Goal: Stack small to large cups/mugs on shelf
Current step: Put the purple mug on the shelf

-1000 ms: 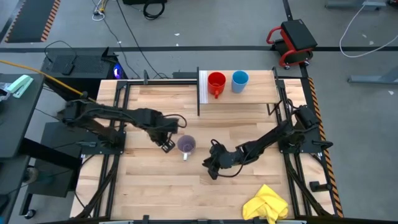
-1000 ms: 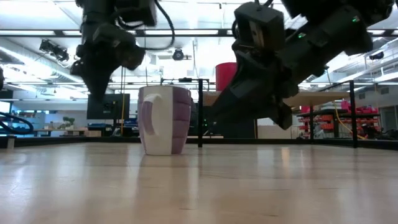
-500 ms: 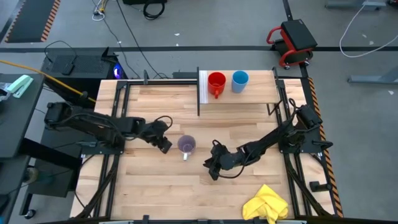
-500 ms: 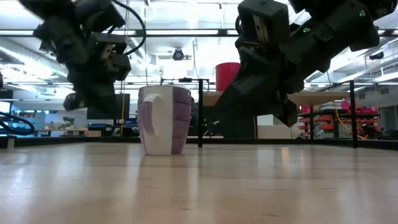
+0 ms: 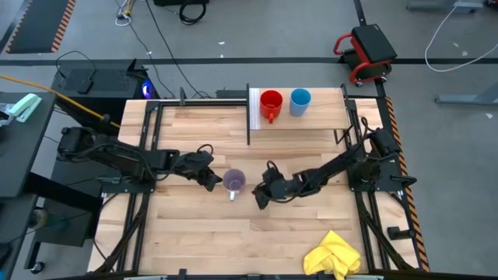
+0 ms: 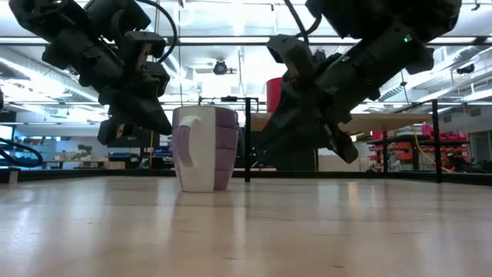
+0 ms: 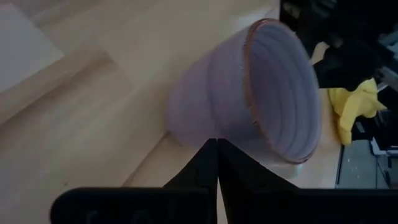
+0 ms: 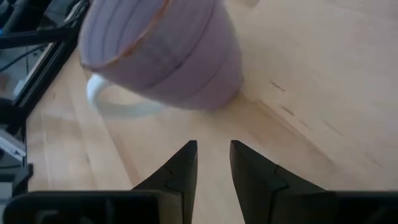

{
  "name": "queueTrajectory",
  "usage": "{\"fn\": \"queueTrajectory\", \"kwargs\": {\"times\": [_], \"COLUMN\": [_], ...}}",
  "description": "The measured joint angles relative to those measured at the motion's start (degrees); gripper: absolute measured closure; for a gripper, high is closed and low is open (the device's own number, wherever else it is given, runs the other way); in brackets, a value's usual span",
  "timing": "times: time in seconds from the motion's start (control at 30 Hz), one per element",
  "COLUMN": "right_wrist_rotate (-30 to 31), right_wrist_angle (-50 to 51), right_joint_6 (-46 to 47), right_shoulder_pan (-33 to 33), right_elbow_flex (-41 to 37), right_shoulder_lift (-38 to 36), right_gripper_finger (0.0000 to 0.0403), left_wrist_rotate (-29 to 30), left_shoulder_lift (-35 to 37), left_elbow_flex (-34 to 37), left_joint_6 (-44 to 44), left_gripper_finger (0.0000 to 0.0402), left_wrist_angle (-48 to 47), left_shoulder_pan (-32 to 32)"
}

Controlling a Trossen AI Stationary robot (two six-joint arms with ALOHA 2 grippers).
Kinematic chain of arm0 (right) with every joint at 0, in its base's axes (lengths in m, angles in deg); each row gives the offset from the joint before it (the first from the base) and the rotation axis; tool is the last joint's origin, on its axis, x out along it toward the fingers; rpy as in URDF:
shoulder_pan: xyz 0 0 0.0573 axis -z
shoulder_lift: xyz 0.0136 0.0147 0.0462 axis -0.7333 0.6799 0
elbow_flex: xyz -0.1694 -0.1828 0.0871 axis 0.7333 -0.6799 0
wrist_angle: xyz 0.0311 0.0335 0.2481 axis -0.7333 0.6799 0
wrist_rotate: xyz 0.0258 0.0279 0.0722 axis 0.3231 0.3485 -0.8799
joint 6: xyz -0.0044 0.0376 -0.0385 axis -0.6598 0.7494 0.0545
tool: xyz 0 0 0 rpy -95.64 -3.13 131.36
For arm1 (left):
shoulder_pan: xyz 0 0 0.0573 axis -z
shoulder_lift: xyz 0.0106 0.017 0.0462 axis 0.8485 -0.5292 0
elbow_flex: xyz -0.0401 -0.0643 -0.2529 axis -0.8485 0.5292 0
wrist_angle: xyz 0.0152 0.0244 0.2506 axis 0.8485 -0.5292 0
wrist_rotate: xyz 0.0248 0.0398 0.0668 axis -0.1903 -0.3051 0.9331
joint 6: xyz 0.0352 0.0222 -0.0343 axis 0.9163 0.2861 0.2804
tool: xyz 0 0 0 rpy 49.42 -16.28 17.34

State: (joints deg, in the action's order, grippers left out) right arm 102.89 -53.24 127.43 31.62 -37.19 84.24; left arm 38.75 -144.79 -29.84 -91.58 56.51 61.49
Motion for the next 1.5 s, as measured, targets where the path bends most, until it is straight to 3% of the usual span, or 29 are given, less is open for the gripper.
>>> {"fn": "queueTrajectory", "kwargs": {"times": [0.43, 0.6, 0.87, 1.3, 1.5], "right_wrist_rotate": [-0.12, 0.87, 8.82, 17.51, 18.92], "right_wrist_angle": [6.28, 13.49, 26.86, 29.22, 32.88], "right_joint_6": [1.97, 0.91, 2.05, 29.10, 33.88], "right_shoulder_pan": [0.37, -0.05, -4.99, -20.72, -25.23], "right_elbow_flex": [-0.02, -0.04, -1.23, -12.98, -13.02], "right_shoulder_lift": [-1.31, -5.87, -16.17, -23.39, -23.39], "right_gripper_finger": [0.0300, 0.0300, 0.0300, 0.0300, 0.0300], "left_wrist_rotate": [-1.99, -2.56, -3.32, -9.55, -11.81], "left_shoulder_lift": [-7.20, -10.63, -16.03, -28.70, -33.13], "left_elbow_flex": [0.00, -0.66, -7.94, -20.56, -25.75], "left_joint_6": [-2.15, -2.90, 0.85, 2.96, 3.88], "left_gripper_finger": [0.0386, 0.0382, 0.0389, 0.0372, 0.0376], "left_wrist_angle": [11.73, 16.28, 16.27, 15.27, 15.94], "left_shoulder_pan": [0.09, 0.09, 0.35, 0.33, 0.35]}}
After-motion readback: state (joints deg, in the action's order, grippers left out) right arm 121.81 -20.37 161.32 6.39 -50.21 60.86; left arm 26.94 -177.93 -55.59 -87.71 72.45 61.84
